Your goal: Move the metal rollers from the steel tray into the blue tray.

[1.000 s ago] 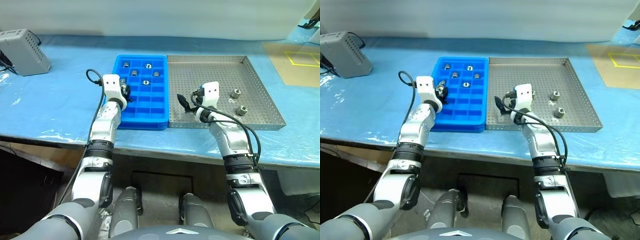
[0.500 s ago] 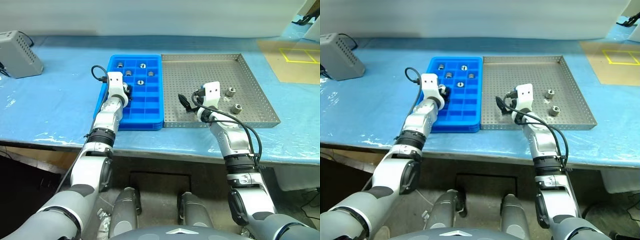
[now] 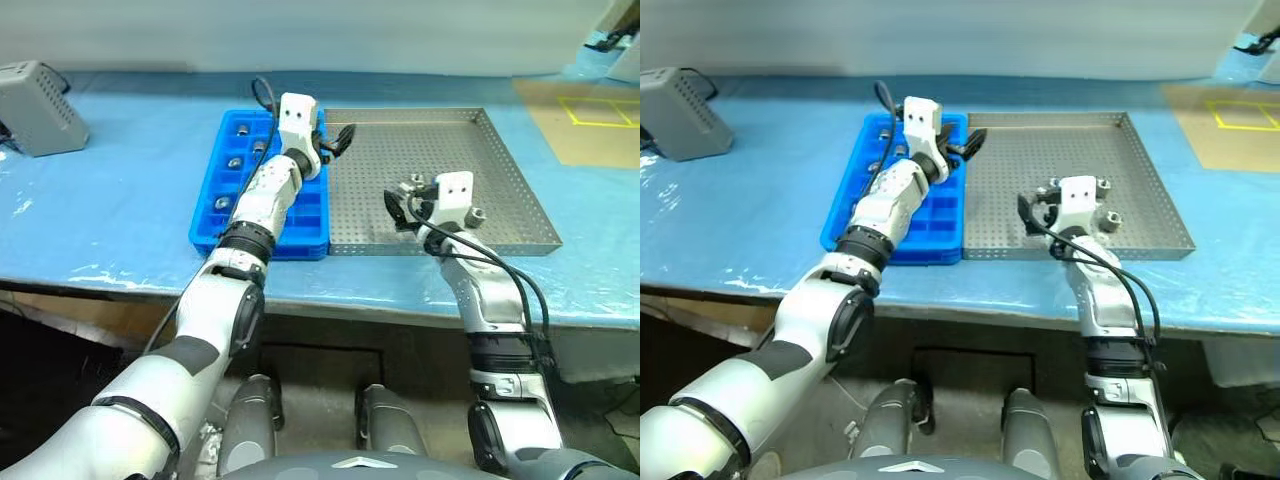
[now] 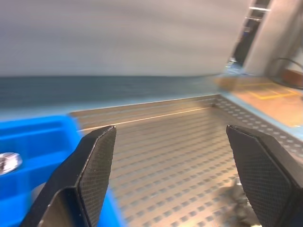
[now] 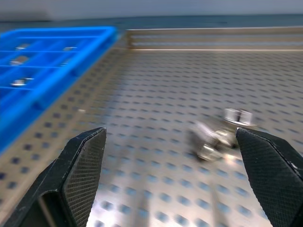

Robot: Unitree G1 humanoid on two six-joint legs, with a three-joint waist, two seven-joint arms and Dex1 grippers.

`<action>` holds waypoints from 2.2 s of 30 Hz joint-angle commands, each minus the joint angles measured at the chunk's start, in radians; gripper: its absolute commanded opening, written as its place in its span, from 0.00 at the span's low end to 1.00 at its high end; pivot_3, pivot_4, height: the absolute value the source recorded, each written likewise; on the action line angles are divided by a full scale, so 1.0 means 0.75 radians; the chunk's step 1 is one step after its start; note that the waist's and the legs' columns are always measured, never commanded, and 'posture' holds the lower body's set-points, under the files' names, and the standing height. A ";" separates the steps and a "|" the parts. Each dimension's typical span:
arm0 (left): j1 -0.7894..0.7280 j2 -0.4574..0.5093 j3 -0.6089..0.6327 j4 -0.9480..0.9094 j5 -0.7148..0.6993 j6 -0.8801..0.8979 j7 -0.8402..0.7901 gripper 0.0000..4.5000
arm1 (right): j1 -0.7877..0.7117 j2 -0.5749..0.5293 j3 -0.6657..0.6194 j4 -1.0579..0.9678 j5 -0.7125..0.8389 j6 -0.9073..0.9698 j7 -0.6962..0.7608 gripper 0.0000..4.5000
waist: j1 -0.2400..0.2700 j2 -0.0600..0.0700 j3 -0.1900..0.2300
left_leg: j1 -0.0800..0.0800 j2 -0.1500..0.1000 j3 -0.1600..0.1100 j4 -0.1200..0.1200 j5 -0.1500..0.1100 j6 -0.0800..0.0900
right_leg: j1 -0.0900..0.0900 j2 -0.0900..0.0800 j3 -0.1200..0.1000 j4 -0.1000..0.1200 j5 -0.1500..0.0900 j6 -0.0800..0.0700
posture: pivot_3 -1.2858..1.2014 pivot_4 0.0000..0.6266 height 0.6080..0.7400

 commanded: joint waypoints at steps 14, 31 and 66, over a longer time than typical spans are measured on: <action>-0.097 -0.117 -0.043 0.402 0.149 -0.047 0.054 0.88 | 0.269 0.000 -0.192 -0.487 0.026 0.155 -0.186 1.00 | -0.260 0.000 0.000 | -0.004 0.001 0.000 0.004 -0.003 0.005 | -0.001 0.001 -0.002 -0.004 0.000 0.001 | 0.22 0.24 1.00; -0.092 -0.088 -0.031 0.430 0.272 -0.072 0.416 0.88 | 0.281 -0.006 -0.185 -0.519 0.037 0.178 -0.207 1.00 | -0.450 -0.001 0.000 | -0.006 -0.003 -0.002 0.009 -0.007 0.010 | 0.001 -0.001 -0.010 -0.006 -0.001 0.002 | 0.21 0.24 1.00; -0.069 -0.056 0.029 0.472 0.341 0.044 0.645 0.21 | 0.324 -0.010 -0.205 -0.599 0.040 0.210 -0.230 1.00 | -0.567 0.000 0.001 | -0.005 -0.012 -0.008 0.010 -0.015 0.022 | 0.022 -0.009 -0.025 -0.029 -0.002 0.005 | 0.18 0.24 1.00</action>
